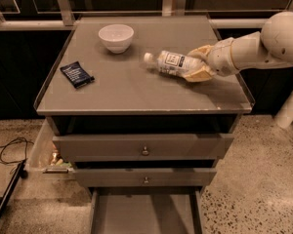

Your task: Pick blue plastic bottle from bottom drawer and place on counter

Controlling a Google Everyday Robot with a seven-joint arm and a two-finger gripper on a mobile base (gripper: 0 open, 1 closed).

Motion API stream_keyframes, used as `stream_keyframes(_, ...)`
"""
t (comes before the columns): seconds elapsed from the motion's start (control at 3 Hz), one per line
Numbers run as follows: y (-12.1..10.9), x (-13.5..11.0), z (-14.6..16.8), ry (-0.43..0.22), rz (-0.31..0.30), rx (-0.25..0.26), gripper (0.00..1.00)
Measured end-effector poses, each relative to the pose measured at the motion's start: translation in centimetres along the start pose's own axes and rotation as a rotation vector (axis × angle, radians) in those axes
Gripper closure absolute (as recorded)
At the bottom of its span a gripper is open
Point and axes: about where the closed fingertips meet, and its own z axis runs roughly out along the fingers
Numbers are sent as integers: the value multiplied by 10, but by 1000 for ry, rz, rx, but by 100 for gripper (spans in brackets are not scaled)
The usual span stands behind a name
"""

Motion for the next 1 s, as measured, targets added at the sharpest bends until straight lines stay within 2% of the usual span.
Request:
stream_keyframes(0.67,0,0,0,0,0,0,11)
stream_keyframes(1.0,0,0,0,0,0,0,0)
